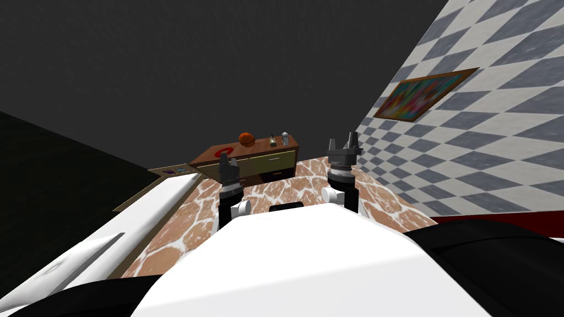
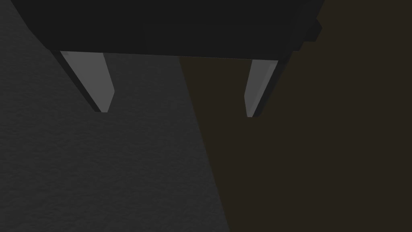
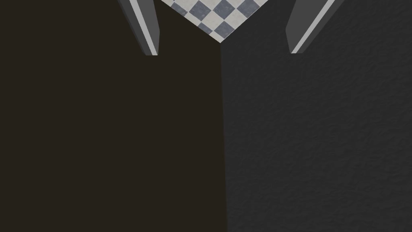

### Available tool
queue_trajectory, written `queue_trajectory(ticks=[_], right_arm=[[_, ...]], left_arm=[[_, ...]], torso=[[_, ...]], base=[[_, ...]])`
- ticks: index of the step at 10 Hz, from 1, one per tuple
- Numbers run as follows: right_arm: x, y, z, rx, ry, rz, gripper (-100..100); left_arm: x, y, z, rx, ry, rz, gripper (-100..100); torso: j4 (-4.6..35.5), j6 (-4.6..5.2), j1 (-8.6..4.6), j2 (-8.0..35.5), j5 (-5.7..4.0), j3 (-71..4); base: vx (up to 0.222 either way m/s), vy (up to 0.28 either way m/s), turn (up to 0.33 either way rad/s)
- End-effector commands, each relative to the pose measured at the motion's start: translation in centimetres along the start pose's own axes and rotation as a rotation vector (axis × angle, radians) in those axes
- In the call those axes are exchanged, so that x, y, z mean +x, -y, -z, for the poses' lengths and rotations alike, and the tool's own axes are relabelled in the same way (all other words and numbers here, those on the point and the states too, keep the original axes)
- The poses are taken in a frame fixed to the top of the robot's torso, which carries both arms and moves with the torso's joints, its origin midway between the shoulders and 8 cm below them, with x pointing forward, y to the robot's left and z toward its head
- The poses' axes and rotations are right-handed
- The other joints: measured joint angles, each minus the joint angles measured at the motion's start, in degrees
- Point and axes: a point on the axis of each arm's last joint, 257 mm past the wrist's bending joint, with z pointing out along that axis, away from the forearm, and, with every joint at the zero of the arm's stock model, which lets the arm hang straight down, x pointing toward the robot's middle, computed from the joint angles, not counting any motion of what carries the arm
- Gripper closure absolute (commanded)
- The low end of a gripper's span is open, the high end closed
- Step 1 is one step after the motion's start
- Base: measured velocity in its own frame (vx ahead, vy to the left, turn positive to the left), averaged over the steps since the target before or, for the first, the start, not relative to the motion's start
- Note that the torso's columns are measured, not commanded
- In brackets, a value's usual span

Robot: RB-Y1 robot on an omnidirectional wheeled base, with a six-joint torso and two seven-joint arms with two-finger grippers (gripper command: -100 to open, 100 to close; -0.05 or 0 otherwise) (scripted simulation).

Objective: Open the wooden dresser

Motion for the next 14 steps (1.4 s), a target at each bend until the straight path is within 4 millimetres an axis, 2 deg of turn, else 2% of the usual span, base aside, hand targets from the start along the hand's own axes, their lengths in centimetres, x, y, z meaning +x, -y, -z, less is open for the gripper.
queue_trajectory(ticks=[1, 9, 10, 11, 14], right_arm=[[0.0, 0.0, 0.0, 0.0, 0.0, 0.0, 0], [0.0, 0.0, 0.0, 0.0, 0.0, 0.0, 0], [0.0, 0.0, 0.0, 0.0, 0.0, 0.0, 0], [0.0, 0.0, 0.0, 0.0, 0.0, 0.0, 0], [0.0, 0.0, 0.0, 0.0, 0.0, 0.0, 0]], left_arm=[[0.0, 0.0, 0.0, 0.0, 0.0, 0.0, 0], [0.0, 0.0, 0.0, 0.0, 0.0, 0.0, 0], [0.5, -0.4, 0.1, 0.0, -0.039, -0.017, -100], [0.9, -0.7, 0.3, -0.002, -0.066, -0.03, -100], [2.0, -2.5, 0.8, -0.018, -0.138, -0.063, -100]], torso=[[2.35, 0.0, 0.0, 2.32, 0.0, -4.67], [35.37, 0.0, 0.0, 35.39, 0.0, -70.73], [39.6, 0.0, 0.0, 39.62, 0.0, -79.19], [41.48, 0.0, 0.0, 41.51, 0.0, -83.15], [42.24, 0.0, 0.01, 42.18, 0.0, -84.62]], base=[[0.0, 0.0, 0.0], [0.0, 0.0, 0.0], [0.018, -0.005, -0.002], [0.03, -0.007, -0.004], [0.055, -0.007, -0.005]])
